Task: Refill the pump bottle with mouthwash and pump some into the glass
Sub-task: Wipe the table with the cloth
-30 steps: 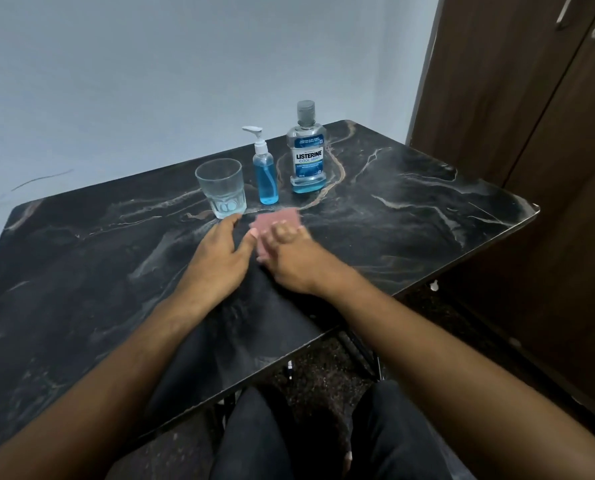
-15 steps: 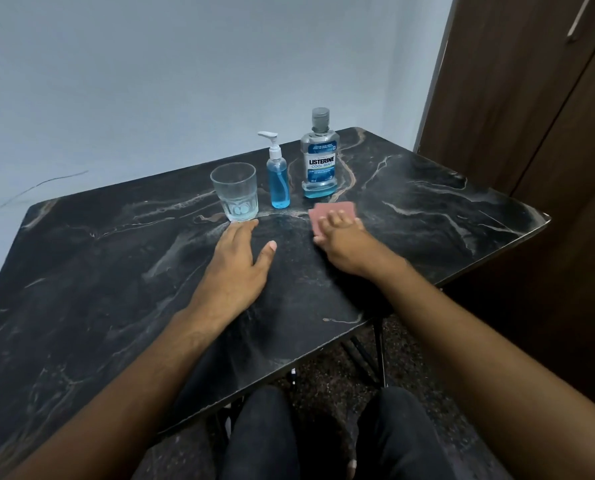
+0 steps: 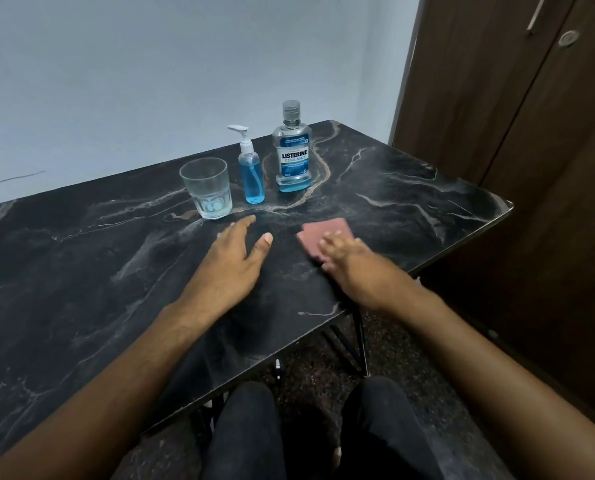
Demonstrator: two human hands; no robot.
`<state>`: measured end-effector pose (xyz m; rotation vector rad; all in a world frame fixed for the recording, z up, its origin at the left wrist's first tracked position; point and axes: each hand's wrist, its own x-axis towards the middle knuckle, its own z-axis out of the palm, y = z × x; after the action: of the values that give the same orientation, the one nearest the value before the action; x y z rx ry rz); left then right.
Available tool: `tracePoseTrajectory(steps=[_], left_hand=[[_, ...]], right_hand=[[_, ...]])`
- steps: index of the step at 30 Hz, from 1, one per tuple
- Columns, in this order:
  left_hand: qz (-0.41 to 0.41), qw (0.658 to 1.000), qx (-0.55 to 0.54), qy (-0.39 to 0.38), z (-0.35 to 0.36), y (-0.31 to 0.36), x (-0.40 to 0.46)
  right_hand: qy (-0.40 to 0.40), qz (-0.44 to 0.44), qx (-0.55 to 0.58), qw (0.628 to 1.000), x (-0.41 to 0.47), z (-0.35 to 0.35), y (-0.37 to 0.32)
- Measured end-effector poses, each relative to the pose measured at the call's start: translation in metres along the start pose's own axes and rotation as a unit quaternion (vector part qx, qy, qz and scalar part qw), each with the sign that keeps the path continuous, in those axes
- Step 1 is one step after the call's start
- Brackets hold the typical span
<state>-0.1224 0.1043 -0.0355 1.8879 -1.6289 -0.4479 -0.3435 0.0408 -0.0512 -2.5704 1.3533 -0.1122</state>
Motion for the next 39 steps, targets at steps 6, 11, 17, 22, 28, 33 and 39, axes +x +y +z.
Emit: tracePoseTrajectory(steps=[6,11,17,22,28,33,39], left_hand=[[0.007,1.000,-0.003,-0.024,0.024,0.004,-0.011],[0.020,0.999,-0.012,-0.023,0.020,0.003,-0.010],[-0.005,1.000,0.014,0.006,-0.004,-0.024,-0.021],[-0.021,0.997,-0.008,0.080,-0.017,-0.046,-0.030],[0.081,0.982,-0.029,0.169,-0.026,-0.042,-0.033],[0.066,0.970,-0.066,0.224,-0.046,-0.057,-0.043],[0.047,0.940,-0.088,0.327,-0.070,-0.080,-0.061]], right_hand=[[0.040,0.039,-0.070,0.996,0.006,0.017,-0.025],[-0.018,-0.122,0.082,0.989,-0.003,0.031,-0.063],[0.006,0.080,0.026,0.996,0.062,-0.012,0.020],[0.024,0.075,-0.029,0.996,0.091,0.008,-0.020],[-0.013,-0.135,0.063,0.989,0.063,0.042,-0.129],[0.005,-0.120,0.409,0.905,0.051,0.035,-0.163],[0.082,0.099,0.647,0.751,0.080,0.024,-0.176]])
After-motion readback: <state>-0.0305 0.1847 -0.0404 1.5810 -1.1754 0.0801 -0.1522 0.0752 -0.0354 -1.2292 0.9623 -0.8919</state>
